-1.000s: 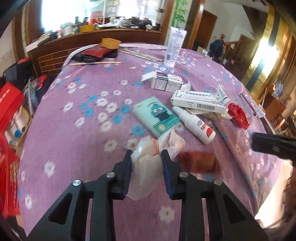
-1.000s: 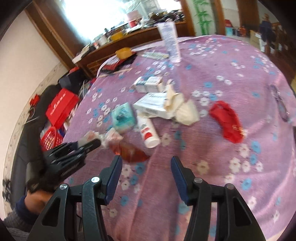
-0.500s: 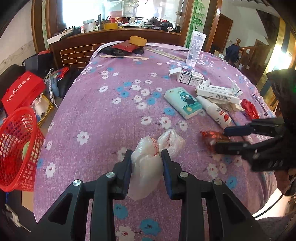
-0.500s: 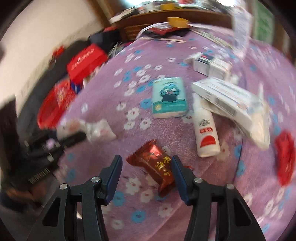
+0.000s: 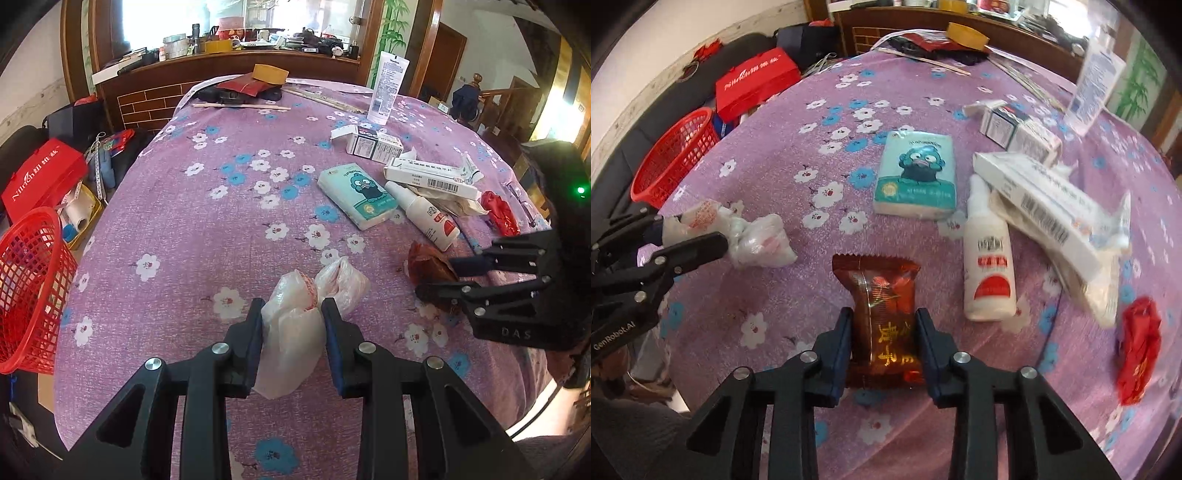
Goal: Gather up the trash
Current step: 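Lift the white bag with the left tool while the right tool lifts the candy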
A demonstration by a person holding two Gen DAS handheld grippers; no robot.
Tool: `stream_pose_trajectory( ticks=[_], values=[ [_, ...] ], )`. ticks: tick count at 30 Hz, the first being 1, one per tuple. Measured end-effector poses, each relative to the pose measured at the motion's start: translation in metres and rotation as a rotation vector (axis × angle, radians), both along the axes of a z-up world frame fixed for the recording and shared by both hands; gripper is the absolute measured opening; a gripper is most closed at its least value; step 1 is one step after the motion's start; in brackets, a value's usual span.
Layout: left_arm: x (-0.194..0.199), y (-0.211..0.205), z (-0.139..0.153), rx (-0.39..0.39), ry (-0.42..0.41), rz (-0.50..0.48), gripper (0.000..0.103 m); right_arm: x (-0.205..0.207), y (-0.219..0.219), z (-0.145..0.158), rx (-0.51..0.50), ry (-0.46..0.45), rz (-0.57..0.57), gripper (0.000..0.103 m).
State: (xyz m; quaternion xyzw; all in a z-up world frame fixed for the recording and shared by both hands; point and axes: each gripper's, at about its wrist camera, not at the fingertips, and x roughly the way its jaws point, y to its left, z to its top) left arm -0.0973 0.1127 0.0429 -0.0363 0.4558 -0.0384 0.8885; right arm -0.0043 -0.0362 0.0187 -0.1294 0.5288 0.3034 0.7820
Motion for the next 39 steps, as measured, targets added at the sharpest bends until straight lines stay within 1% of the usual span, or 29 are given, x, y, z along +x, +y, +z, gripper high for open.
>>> stream_pose_trajectory(
  ticks=[2, 5, 7, 8, 10, 14, 17, 22, 27, 39],
  values=[
    [0.001, -0.003, -0.002, 0.005, 0.008, 0.002, 0.030, -0.002, -0.007, 0.003, 0.032, 0.012, -0.070, 0.033],
    [0.000, -0.009, -0.001, 0.018, -0.008, 0.002, 0.030, -0.011, -0.016, 0.011, 0.092, 0.022, -0.150, 0.032],
    [-0.003, -0.012, 0.004, 0.029, -0.046, 0.010, 0.030, -0.021, -0.022, 0.021, 0.105, -0.011, -0.203, 0.032],
    [-0.005, -0.014, 0.007, 0.038, -0.064, 0.007, 0.030, -0.027, -0.025, 0.027, 0.114, -0.047, -0.225, 0.032],
    [-0.008, -0.019, 0.013, 0.049, -0.098, -0.004, 0.030, -0.037, -0.027, 0.036, 0.122, -0.113, -0.238, 0.032],
    [-0.010, -0.028, 0.025, 0.055, -0.146, -0.017, 0.030, -0.047, -0.027, 0.041, 0.123, -0.138, -0.257, 0.032],
    [-0.011, -0.031, 0.031, 0.059, -0.166, -0.015, 0.030, -0.052, -0.036, 0.044, 0.117, -0.150, -0.287, 0.032],
    [-0.011, -0.032, 0.027, 0.059, -0.152, -0.008, 0.030, -0.056, -0.046, 0.045, 0.104, -0.167, -0.321, 0.032],
    [-0.012, -0.037, 0.025, 0.061, -0.143, -0.022, 0.030, -0.062, -0.052, 0.049, 0.078, -0.191, -0.344, 0.031],
    [-0.013, -0.048, 0.026, 0.074, -0.140, -0.048, 0.030, -0.066, -0.063, 0.049, 0.040, -0.215, -0.363, 0.031]
  ],
)
